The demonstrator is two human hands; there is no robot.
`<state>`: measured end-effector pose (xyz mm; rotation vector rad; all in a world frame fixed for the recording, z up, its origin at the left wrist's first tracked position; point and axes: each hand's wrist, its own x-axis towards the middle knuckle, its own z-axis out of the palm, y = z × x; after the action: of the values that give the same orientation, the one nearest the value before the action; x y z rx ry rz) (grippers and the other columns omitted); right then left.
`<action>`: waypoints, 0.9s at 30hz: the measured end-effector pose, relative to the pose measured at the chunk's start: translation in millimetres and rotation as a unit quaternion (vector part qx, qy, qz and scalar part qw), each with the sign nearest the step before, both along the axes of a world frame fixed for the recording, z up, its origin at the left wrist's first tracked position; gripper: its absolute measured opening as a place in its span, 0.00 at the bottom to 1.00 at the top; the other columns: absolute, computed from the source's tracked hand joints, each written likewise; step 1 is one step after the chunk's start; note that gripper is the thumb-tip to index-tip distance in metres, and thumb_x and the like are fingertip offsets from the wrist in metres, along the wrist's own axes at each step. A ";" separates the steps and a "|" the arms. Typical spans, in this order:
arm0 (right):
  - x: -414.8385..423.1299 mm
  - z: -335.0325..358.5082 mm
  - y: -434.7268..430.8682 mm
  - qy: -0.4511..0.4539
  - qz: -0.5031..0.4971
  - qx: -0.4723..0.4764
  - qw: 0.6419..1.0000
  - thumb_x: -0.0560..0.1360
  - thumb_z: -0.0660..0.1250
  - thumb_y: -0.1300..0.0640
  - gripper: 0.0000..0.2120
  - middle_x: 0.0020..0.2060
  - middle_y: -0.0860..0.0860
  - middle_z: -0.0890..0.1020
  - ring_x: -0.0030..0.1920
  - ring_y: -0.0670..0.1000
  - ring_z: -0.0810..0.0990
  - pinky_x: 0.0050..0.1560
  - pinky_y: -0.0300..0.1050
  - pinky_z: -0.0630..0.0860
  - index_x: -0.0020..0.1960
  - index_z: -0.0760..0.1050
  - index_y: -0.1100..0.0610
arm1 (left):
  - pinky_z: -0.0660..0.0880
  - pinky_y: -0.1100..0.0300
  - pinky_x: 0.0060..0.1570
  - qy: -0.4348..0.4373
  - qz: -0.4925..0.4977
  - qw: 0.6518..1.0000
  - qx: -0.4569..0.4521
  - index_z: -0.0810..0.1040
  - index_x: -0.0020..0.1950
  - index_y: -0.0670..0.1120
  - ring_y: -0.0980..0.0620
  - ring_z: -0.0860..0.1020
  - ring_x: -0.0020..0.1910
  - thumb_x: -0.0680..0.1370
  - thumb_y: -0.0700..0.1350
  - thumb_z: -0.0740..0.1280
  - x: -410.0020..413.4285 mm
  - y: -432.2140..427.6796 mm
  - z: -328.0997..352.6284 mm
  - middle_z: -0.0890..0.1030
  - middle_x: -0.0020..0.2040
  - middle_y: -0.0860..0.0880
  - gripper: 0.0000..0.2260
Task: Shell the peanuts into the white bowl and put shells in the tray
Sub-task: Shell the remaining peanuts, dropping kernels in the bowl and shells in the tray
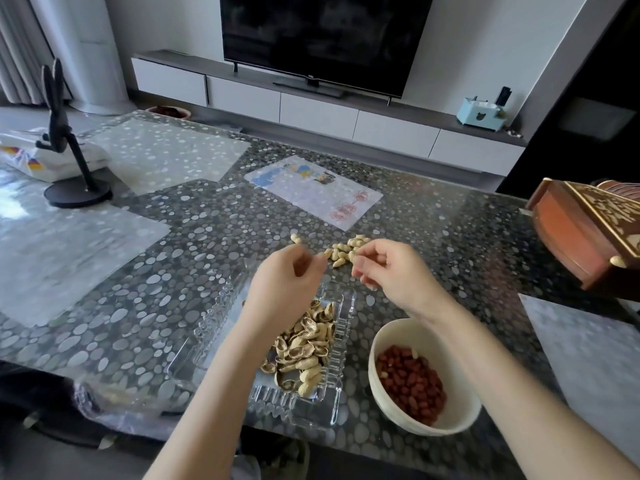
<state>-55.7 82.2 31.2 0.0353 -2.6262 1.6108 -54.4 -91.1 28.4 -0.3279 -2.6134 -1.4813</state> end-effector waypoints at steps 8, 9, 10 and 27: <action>96.6 19.8 -5.1 0.080 -0.032 -0.123 0.989 0.68 0.70 0.52 0.06 0.32 0.45 0.83 0.34 0.39 0.79 0.36 0.31 0.74 0.42 0.80 0.53 | 0.63 0.60 0.33 -0.049 -0.233 0.957 0.166 0.75 0.39 0.44 0.55 0.66 0.31 0.78 0.58 0.58 40.3 21.8 9.8 0.70 0.30 0.53 0.20; 103.5 20.6 -2.4 0.088 -0.042 -0.113 0.989 0.68 0.71 0.50 0.07 0.32 0.46 0.83 0.34 0.40 0.80 0.36 0.32 0.74 0.42 0.80 0.53 | 0.64 0.63 0.33 -0.047 -0.255 0.951 0.167 0.76 0.38 0.46 0.57 0.66 0.30 0.78 0.58 0.58 46.5 26.4 11.5 0.70 0.29 0.56 0.18; 107.5 20.9 -0.6 0.094 -0.047 -0.098 0.990 0.67 0.71 0.49 0.08 0.33 0.46 0.84 0.34 0.41 0.80 0.36 0.34 0.74 0.41 0.80 0.53 | 0.63 0.66 0.32 -0.040 -0.267 0.949 0.163 0.76 0.38 0.46 0.59 0.66 0.30 0.77 0.56 0.58 50.8 29.4 12.6 0.70 0.29 0.58 0.17; 132.1 8.6 26.5 0.099 -0.010 -0.032 0.995 0.80 0.56 0.52 0.14 0.28 0.40 0.73 0.31 0.39 0.71 0.35 0.31 0.67 0.37 0.72 0.52 | 0.67 0.64 0.41 -0.089 -0.288 0.927 0.225 0.72 0.35 0.51 0.60 0.67 0.33 0.78 0.56 0.54 81.8 72.6 6.2 0.69 0.31 0.59 0.16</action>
<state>76.4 108.8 39.8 0.1576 -2.4187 1.5937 27.4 -18.6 34.6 -1.0071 -2.2900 -2.3282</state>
